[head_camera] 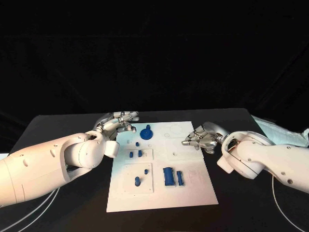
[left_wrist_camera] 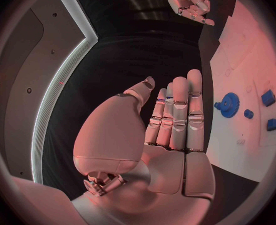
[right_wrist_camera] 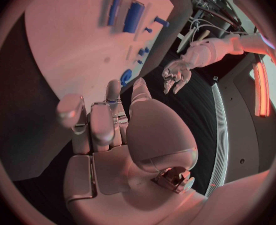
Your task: Assemble the parts on the task board
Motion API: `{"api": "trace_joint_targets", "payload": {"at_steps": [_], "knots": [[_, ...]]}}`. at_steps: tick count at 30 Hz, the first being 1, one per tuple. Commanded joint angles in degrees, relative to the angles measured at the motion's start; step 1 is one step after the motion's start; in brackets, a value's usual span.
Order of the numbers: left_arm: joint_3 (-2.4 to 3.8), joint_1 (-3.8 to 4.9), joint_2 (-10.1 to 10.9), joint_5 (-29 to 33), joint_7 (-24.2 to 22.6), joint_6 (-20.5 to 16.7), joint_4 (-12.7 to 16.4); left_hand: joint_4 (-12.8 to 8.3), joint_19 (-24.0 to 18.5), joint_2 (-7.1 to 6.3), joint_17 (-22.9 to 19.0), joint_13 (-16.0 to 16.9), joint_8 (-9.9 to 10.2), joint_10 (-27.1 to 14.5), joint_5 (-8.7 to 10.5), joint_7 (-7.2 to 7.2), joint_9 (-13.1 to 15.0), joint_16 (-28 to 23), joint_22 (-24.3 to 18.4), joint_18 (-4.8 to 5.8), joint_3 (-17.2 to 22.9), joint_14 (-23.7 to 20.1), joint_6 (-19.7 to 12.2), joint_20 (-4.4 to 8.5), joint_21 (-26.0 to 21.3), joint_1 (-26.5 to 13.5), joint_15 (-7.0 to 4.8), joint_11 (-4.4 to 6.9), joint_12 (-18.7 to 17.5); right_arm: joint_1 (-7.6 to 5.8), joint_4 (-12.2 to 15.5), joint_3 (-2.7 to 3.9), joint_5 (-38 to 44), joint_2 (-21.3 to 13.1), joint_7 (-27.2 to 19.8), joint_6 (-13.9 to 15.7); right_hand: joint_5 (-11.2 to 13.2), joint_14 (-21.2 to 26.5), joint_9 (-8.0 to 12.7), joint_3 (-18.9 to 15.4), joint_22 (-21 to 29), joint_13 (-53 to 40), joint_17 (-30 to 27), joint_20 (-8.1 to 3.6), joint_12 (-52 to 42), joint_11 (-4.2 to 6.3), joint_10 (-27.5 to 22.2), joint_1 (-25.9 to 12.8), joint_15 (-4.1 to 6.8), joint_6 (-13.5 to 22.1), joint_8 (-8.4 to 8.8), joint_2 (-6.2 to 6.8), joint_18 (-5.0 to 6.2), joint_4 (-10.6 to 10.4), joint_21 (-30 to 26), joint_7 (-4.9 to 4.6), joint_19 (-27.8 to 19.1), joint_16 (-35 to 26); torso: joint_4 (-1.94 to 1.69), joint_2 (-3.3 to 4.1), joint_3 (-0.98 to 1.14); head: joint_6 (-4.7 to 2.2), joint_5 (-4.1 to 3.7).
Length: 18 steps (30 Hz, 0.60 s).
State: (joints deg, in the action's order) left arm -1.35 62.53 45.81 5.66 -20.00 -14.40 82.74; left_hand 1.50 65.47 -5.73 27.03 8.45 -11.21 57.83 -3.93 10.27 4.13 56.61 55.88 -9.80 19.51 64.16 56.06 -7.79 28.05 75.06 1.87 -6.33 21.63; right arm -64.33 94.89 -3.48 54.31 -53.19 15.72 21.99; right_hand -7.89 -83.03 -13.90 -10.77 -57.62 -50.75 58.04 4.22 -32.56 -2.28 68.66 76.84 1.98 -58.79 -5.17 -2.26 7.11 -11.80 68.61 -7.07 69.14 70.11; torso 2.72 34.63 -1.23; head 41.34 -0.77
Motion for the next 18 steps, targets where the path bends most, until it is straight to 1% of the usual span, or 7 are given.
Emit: {"api": "trace_joint_targets", "payload": {"at_steps": [1, 2, 5, 13, 14, 15, 18], "knots": [[0.04, -0.01, -0.2, 0.1, -2.6, -1.9, -0.5, -0.1, -1.8, 0.90, -1.9, -0.7, -0.3, -0.7, 0.11, -0.25, -0.2, -3.4, -1.5, -0.69, -0.9, -2.0, -0.2, -0.12, -2.3, 0.7, 0.32, -0.11, -0.3, -1.07, -3.4, 0.06, -19.1, 1.4, -15.4, -0.5, -0.6, 3.5, 0.2, 1.0, 10.6, 3.3, -11.3, 0.31, 3.3, -0.56, -2.6, 3.3, -0.33, 0.6, 0.16, -1.80, 2.22, 1.8, -8.7, -0.31, -6.6, -9.5, 0.01, -1.47, -0.72, -1.02, 0.10], [0.04, 0.02, -0.3, 0.1, -2.6, -2.3, -0.9, 0.4, -4.1, 0.96, -4.0, -1.4, 0.1, -1.6, 0.35, 0.05, -0.4, -7.8, -3.4, -0.59, -1.7, -4.8, -1.1, -0.54, -5.1, 0.5, 1.00, -0.31, -1.2, -1.67, -5.6, 0.10, -23.3, 2.5, -19.1, -1.2, -0.8, 7.7, 0.4, 1.9, 17.6, 5.9, -22.6, 0.65, 6.2, -0.86, -4.7, 5.3, -0.72, 0.9, 0.29, -2.89, 3.35, 2.7, -15.1, -0.64, -11.1, -19.7, -0.03, -1.58, -0.82, -1.45, -0.04], [0.05, 0.11, -0.7, 0.1, -2.7, -2.9, -1.8, 0.7, -7.9, 1.08, -8.2, -2.8, 0.9, -2.2, 0.87, 0.21, -0.4, -17.1, -8.4, -0.43, -3.8, -7.1, -2.3, -1.88, -11.1, 0.8, 1.96, -1.11, -2.5, -2.50, -10.4, 0.23, -30.7, 4.8, -25.3, -3.2, 0.6, 12.6, 1.2, 3.5, 22.2, 14.1, -27.9, 2.07, 14.2, -2.43, -8.1, 7.7, -2.49, 1.5, 0.84, -5.09, 3.24, 3.4, -22.3, -1.90, -14.0, -29.5, -0.12, -1.92, -0.99, -2.46, -0.14], [0.21, 0.25, -3.2, 0.0, -4.1, -3.4, -5.3, -0.9, -18.7, 2.64, -16.5, -4.9, 2.7, -2.6, 0.45, 0.82, -0.4, -36.8, -20.7, -0.38, -3.7, -11.1, -2.5, -6.13, -24.3, 4.3, 5.89, -3.01, -8.1, -3.15, -20.3, 0.96, -41.6, 9.7, -35.4, -7.4, 1.6, 26.5, 5.2, 4.6, 34.7, 32.0, -42.1, 7.59, 26.0, -6.16, -9.5, 9.5, -8.47, 3.9, 1.61, -4.94, 2.43, 6.4, -41.9, -4.18, -22.9, -52.8, -0.50, -2.28, -0.83, -4.33, -0.12], [0.15, 0.17, -3.0, 0.0, -1.9, -2.5, -5.0, -1.5, -32.4, 5.73, -19.2, -8.5, 5.1, -19.2, 3.93, -2.56, -4.1, -41.8, -30.6, 2.94, -8.5, -27.0, -18.6, -1.70, -28.1, -19.8, 3.33, -0.06, -11.8, -3.12, -19.6, 0.95, -33.0, 9.4, -26.7, -3.4, 3.3, 43.1, 7.6, 6.4, 41.0, 36.8, -46.2, 3.66, 27.6, -3.54, -27.4, -16.7, -6.27, 20.0, 5.17, -2.74, -0.19, 7.8, -49.1, -0.92, -36.8, -57.1, -0.38, -2.17, -0.89, -3.72, -0.13], [0.15, 0.16, -3.0, 0.0, -2.0, -2.5, -5.0, -1.5, -32.9, 5.73, -19.8, -8.5, 5.3, -19.2, 3.93, -2.56, -4.1, -43.0, -31.5, 2.94, -8.5, -27.2, -18.6, -2.01, -28.1, -19.8, 3.51, -0.14, -12.3, -3.11, -19.6, 0.95, -33.1, 9.4, -26.7, -3.4, 3.4, 43.1, 8.1, 6.6, 42.1, 38.4, -47.4, 4.03, 28.1, -3.68, -27.2, -16.8, -6.40, 20.3, 5.17, -2.74, -0.20, 11.8, -50.4, -0.84, -36.5, -58.4, -0.41, -2.18, -0.87, -3.75, -0.12], [0.19, 0.08, -3.0, -0.2, -2.2, -3.5, -4.5, -1.5, -36.3, 5.73, -20.7, -8.5, 6.0, -23.0, 3.93, -3.21, -4.1, -44.9, -34.3, 2.94, -9.6, -30.8, -22.3, -1.21, -28.1, -25.1, 3.09, 0.35, -13.5, -2.84, -19.0, 1.04, -33.8, 9.3, -27.4, -2.5, 7.9, 46.9, 8.9, 10.8, 44.1, 40.4, -49.1, 3.55, 32.6, -3.12, -31.1, -22.8, -6.16, 24.3, 5.17, -2.25, -0.21, 11.8, -52.9, -0.05, -39.5, -60.2, -0.74, -2.36, -0.57, -4.21, 0.00]]}}
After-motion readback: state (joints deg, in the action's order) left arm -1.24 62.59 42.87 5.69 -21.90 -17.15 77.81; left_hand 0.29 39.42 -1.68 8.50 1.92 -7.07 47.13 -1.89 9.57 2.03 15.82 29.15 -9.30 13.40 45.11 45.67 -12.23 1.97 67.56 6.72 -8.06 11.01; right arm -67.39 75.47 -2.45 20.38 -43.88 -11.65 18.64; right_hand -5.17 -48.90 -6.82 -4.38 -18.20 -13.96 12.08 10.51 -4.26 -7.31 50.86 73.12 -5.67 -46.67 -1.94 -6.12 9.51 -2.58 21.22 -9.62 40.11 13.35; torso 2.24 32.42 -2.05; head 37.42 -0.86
